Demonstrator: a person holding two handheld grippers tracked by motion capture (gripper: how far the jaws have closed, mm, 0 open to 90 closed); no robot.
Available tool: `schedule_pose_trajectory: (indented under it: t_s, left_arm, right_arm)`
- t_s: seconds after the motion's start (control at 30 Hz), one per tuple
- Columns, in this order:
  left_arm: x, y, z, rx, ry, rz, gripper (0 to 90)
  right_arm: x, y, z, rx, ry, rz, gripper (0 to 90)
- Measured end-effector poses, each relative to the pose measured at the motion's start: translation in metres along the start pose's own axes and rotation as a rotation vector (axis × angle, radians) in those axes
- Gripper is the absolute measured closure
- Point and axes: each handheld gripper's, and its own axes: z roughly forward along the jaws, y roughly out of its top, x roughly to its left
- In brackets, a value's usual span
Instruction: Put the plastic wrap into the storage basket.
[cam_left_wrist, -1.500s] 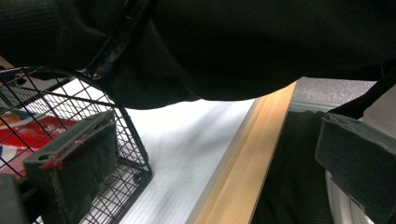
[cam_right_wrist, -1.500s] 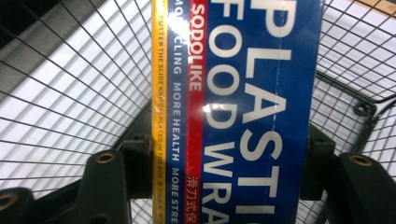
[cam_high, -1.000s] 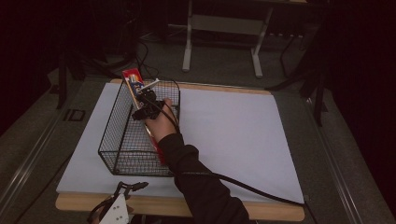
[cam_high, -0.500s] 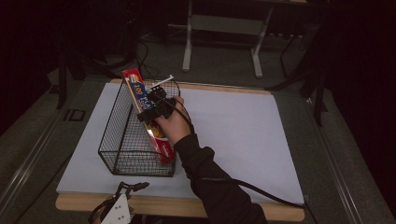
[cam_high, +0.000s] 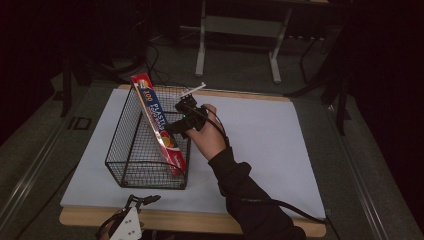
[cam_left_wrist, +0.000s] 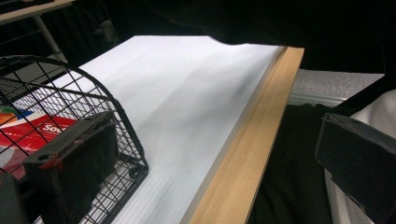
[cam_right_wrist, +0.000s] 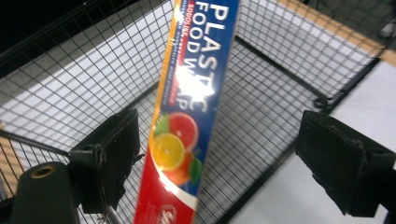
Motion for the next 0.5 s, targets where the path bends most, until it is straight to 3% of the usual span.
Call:
schedule_pose_trajectory:
  t_s: [0.5]
  left_arm:
    - [0.000, 0.000, 0.001, 0.006, 0.004, 0.004, 0.0]
  right_arm:
    - [-0.031, -0.041, -0.041, -0.037, -0.059, -0.013, 14.2]
